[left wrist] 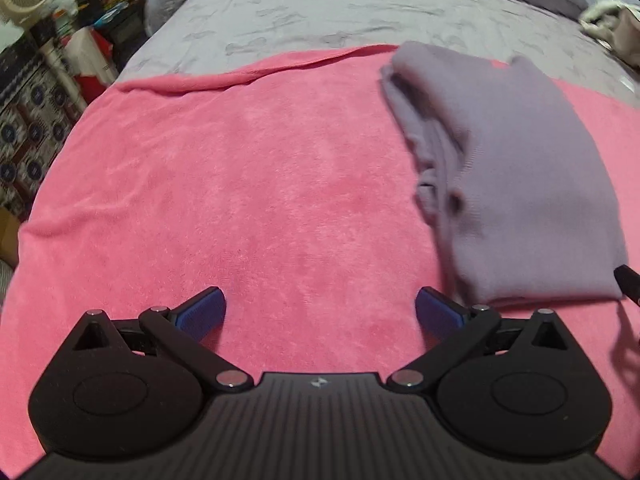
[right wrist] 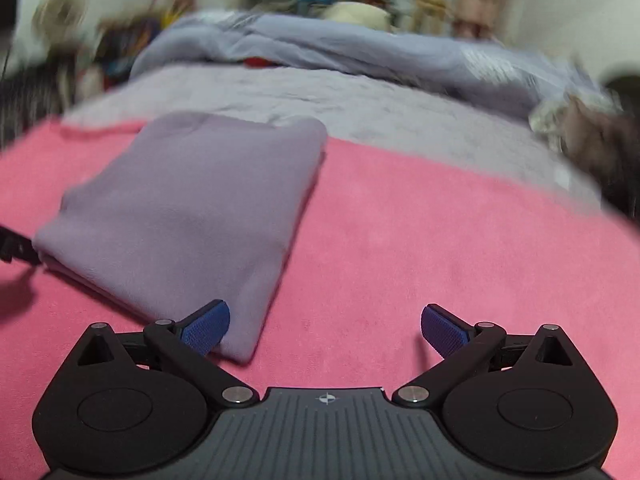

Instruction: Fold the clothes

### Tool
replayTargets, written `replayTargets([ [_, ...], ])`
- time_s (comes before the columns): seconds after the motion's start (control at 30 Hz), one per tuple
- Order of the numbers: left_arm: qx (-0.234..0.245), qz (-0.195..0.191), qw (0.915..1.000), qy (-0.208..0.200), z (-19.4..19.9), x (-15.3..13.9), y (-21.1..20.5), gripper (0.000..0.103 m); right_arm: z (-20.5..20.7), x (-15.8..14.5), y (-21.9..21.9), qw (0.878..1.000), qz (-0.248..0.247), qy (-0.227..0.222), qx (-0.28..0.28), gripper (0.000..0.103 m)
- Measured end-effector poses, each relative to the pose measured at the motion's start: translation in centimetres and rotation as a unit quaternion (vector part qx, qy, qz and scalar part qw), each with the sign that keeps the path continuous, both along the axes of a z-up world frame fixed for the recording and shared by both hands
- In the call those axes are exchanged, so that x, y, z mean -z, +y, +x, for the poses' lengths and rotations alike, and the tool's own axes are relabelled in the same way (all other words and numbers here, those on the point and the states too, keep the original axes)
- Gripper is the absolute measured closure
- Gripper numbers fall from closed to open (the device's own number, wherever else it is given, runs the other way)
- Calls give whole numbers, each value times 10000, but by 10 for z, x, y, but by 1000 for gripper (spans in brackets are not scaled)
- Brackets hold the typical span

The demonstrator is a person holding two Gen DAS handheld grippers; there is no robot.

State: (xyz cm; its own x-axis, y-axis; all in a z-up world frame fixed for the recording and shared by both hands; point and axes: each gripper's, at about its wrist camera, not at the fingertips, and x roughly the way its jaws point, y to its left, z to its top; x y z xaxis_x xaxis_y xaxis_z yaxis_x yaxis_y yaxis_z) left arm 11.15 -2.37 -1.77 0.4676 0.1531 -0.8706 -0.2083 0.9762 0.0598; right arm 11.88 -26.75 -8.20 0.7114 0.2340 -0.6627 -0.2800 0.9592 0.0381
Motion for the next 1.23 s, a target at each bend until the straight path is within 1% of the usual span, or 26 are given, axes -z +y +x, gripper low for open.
replayTargets([
  [0.03,230,-24,9996,-153,-4,-6,-5,1,-2,0,-9,9998,158,118,-31,0],
  [0.07,473,-61,9984,-294,-8,-11,-10,1,-2,-2,-13,9995,122,226,-210,0],
  [0.1,749,-127,9963,-404,-11,-14,-15,1,-3,-2,-13,9981,-109,339,-511,0],
  [0.13,1024,-194,9932,-513,-15,-17,-20,1,-5,-3,-13,9950,-352,351,-872,0],
  [0.17,1299,-260,9892,-622,-18,-20,-25,1,-8,-4,-15,9918,-424,299,-1171,0],
  [0.2,1544,-332,9851,-684,-20,-22,-30,0,-10,-4,-19,9883,-439,237,-1443,0],
  [0.27,1777,-389,9819,-535,-19,-14,-40,0,-12,-1,-26,9809,-417,141,-1894,0],
  [0.37,1795,-238,9804,-771,-24,7,-49,0,-5,6,-35,9794,8,118,-2017,0],
  [0.4,1799,-184,9795,-888,-27,14,-51,0,-3,8,-36,9796,68,86,-2008,0],
  [0.47,1796,-58,9750,-1308,-37,21,-55,0,-3,8,-36,9797,34,31,-2005,0],
  [0.5,1793,-13,9731,-1449,-40,23,-56,0,-3,8,-36,9797,30,13,-2003,0],
  [0.73,1752,-151,9741,-1420,-40,17,-57,0,-2,7,-30,9802,45,-16,-1979,0],
  [0.9,1733,-182,9741,-1441,-39,22,-54,0,-4,7,-34,9803,136,-33,-1970,0],
  [1.23,1701,-286,9735,-1504,-39,24,-51,0,-6,6,-32,9808,84,-69,-1947,0],
])
